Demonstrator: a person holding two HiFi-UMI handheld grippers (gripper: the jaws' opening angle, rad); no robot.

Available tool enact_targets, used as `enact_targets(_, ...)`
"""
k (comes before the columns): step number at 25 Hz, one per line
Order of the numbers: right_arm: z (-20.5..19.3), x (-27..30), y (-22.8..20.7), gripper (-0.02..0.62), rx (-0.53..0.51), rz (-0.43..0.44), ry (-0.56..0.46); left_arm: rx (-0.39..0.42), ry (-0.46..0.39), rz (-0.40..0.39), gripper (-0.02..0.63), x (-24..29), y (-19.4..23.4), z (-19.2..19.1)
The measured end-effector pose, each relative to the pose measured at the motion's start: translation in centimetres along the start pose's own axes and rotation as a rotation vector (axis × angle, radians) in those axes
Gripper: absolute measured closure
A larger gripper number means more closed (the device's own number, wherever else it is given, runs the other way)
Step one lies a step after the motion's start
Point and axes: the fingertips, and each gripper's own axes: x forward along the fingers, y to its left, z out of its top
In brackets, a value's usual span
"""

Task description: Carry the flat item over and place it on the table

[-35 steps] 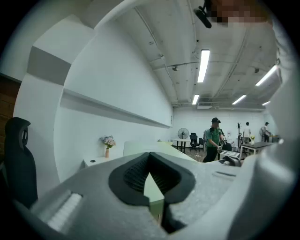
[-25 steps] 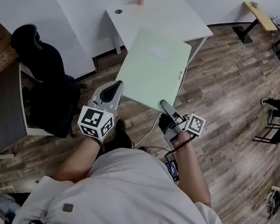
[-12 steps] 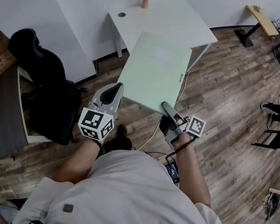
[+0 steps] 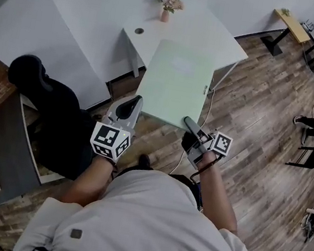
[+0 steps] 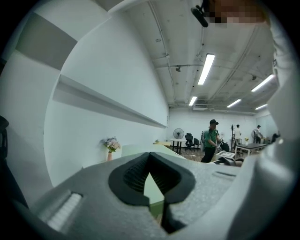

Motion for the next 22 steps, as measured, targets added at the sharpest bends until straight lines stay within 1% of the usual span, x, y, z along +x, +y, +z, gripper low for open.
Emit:
enact_targets(4, 0.4, 1.6, -0.6, 0.298, 0.003, -0.014, -0.013, 0.001, 0.003, -0.01, 0.606, 0.7, 2.0, 0.2)
enact_targets(8, 1.7, 3.2, -1.2, 0.298, 0.007, -0.02, -0.012, -0.006, 0.008, -0.011, 0.606, 2.1, 3.7, 0.2)
enact_targets(19, 3.1, 3.6, -2.4, 0.296, 0.013, -0.003, 0.01, 0.001, 0.007, 0.022, 0.606, 2.5, 3.6, -0.4)
enact_targets(22, 4.5, 4.3, -2.6, 0.296, 0.019, 0.004, 0.019, -0.001, 0.011, 0.036, 0.606, 3.8, 4.2, -0.3)
